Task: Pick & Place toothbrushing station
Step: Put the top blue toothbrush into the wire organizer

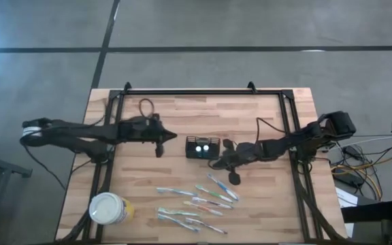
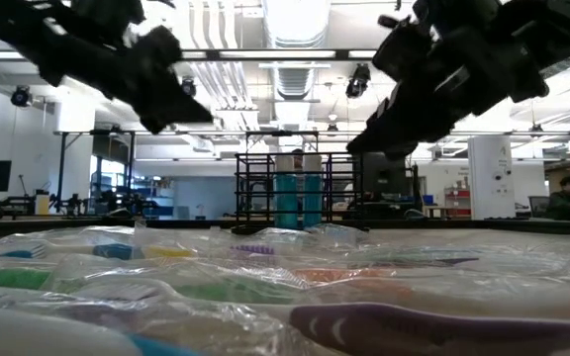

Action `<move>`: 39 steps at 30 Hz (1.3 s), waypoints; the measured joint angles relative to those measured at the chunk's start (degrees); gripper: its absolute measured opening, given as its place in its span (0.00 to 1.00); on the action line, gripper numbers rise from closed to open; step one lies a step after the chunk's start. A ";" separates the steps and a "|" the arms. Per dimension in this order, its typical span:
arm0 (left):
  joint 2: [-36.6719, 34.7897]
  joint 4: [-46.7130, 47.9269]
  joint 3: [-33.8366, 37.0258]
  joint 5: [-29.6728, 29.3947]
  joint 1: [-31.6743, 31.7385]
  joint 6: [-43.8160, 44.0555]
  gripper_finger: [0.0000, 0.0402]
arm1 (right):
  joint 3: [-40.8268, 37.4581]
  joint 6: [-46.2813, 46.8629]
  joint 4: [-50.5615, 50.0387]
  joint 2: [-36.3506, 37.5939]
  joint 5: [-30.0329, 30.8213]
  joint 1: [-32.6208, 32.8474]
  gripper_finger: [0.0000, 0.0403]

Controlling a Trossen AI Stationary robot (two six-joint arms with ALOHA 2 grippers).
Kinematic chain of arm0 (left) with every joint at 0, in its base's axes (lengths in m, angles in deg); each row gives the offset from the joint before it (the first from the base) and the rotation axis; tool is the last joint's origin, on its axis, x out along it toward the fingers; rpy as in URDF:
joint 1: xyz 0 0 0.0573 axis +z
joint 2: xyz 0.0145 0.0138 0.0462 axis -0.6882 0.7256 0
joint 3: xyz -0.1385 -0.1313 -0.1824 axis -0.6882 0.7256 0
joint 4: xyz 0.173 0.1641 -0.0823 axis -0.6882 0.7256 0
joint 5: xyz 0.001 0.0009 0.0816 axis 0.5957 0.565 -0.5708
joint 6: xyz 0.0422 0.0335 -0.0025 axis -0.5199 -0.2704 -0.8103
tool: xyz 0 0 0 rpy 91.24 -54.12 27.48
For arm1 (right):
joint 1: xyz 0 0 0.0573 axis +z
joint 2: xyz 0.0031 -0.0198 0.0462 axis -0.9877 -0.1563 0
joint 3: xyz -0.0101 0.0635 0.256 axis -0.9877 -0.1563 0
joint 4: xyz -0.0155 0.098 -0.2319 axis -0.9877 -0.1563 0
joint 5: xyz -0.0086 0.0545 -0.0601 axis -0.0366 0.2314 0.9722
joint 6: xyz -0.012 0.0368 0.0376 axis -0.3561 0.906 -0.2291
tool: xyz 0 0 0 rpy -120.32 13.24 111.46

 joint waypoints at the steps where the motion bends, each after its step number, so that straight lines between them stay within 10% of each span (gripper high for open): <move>1: -2.43 0.03 0.84 1.41 0.02 -0.64 0.04 | 0.02 0.11 -0.17 0.51 0.00 0.29 0.02; 8: -17.92 0.00 6.48 13.33 -0.04 -6.97 0.02 | 0.02 1.35 -5.94 4.92 0.01 1.65 0.02; 23: -29.17 1.49 13.01 13.48 -0.01 -7.56 0.03 | 0.03 20.49 -27.28 15.44 1.04 5.12 0.02; 39: -28.94 2.20 13.97 13.39 -0.04 -0.63 0.03 | 33.01 26.58 -60.71 -12.04 2.87 9.65 0.19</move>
